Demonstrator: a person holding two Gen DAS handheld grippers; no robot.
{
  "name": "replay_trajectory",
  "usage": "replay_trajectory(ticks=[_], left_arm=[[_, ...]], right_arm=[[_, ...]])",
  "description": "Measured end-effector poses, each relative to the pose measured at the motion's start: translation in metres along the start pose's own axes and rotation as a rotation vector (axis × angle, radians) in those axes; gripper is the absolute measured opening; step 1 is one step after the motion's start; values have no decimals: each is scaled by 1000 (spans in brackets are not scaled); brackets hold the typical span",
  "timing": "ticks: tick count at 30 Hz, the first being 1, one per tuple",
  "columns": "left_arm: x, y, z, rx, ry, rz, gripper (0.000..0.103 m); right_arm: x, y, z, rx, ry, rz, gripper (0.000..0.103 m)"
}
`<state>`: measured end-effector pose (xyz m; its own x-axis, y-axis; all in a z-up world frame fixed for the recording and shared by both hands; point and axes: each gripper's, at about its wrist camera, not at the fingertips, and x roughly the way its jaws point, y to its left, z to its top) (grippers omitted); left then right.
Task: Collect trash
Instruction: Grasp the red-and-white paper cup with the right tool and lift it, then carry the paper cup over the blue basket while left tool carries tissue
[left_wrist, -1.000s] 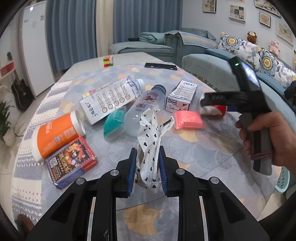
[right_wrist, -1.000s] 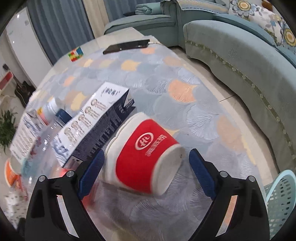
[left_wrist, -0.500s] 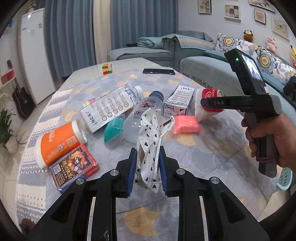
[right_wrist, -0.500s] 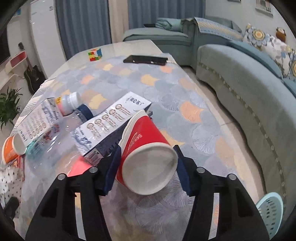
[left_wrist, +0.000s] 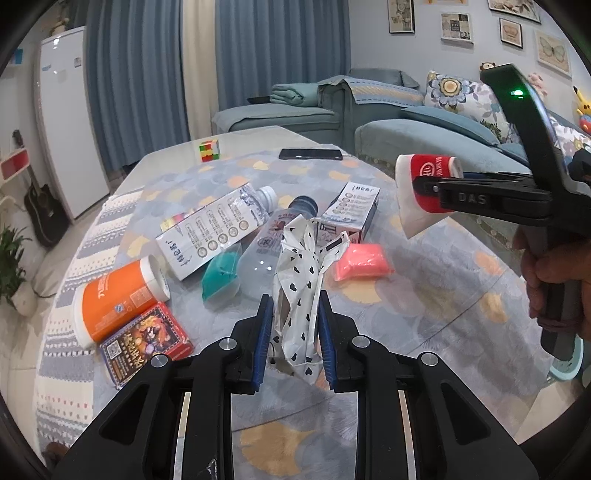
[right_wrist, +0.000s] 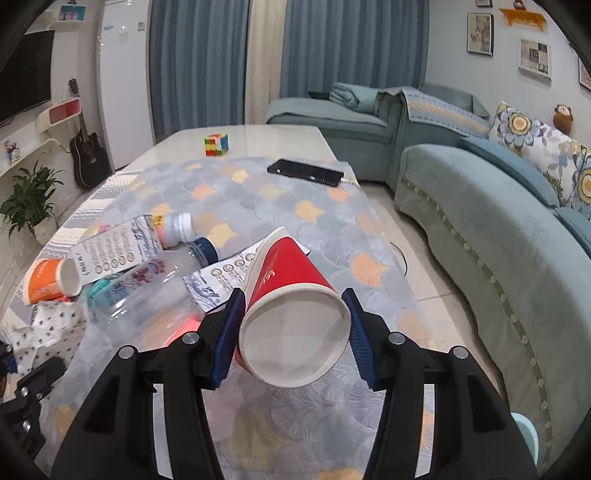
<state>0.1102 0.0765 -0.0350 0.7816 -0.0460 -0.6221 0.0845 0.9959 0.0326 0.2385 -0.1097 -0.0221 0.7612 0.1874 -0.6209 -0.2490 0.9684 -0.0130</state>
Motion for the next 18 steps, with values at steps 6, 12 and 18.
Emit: replay_trajectory(ticks=[6,12,18], left_arm=[[-13,-6,7,1,-42,-21,22],[-28,-23,5,33,-71,-52,22],[-49,-53,2,96,-99,-144,22]], right_arm=[[-40,-7,-3,1,-44,30,50],[-98,-23,-18,55,-100,59,50],[-152,-57,-49,158,-144,26,50]])
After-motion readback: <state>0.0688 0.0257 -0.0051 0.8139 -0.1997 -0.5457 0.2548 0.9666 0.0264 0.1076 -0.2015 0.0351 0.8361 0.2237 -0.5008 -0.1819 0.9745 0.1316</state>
